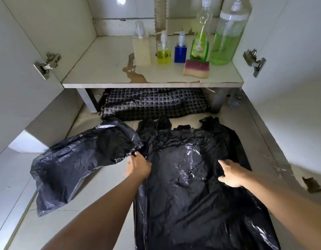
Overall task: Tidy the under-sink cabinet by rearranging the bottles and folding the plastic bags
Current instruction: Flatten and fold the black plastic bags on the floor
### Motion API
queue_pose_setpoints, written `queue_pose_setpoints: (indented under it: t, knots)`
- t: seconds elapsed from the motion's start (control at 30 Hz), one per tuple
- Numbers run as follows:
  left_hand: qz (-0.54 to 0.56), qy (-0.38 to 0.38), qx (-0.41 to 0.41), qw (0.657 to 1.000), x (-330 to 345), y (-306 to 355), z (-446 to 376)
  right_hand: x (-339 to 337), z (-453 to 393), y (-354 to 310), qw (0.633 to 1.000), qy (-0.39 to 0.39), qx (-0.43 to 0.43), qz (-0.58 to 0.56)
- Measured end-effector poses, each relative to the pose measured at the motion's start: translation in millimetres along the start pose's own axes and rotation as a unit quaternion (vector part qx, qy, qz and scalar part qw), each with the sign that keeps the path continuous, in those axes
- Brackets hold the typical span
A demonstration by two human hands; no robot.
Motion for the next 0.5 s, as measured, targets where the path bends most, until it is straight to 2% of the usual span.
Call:
queue_pose_setpoints:
  t: [0.13, 0.3, 0.37, 0.43, 0.5]
  knots:
    - [-0.029, -0.019, 0.029, 0.999, 3.9, 4.7, -23.8, -0.7, -7.7, -16.9, 0.999, -0.02, -0.028, 0.003]
    - [-0.064, 0.023, -0.001, 0.998, -22.8, -13.6, -26.0, 10.1, -19.0, -29.8, 0.996, -0.073, -0.042, 0.038]
    - [-0.073, 0.012, 0.033, 0.997, -20.6, -17.6, -33.4, 5.1, -19.7, -34.6, 0.994, -0.075, -0.04, 0.065]
    - [-0.075, -0.022, 0.085, 0.993, -18.7, -13.0, -38.1, -14.2, -22.2, -49.1, 0.996, -0.039, -0.053, 0.066]
    - [-0.056, -0.043, 0.106, 0.992, -37.5, -8.2, -41.5, -48.5, -28.3, -77.7, 0.995, 0.044, -0.083, 0.025]
Point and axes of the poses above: each hand's wrist, its own z-axis away from the middle knuckle, its own x-axis out of the palm, y = z × x, the point moved 10 cm from there along -z, towards the middle knuckle, and after that the axes turned 8 degrees about -x, right-handed, at the moved point
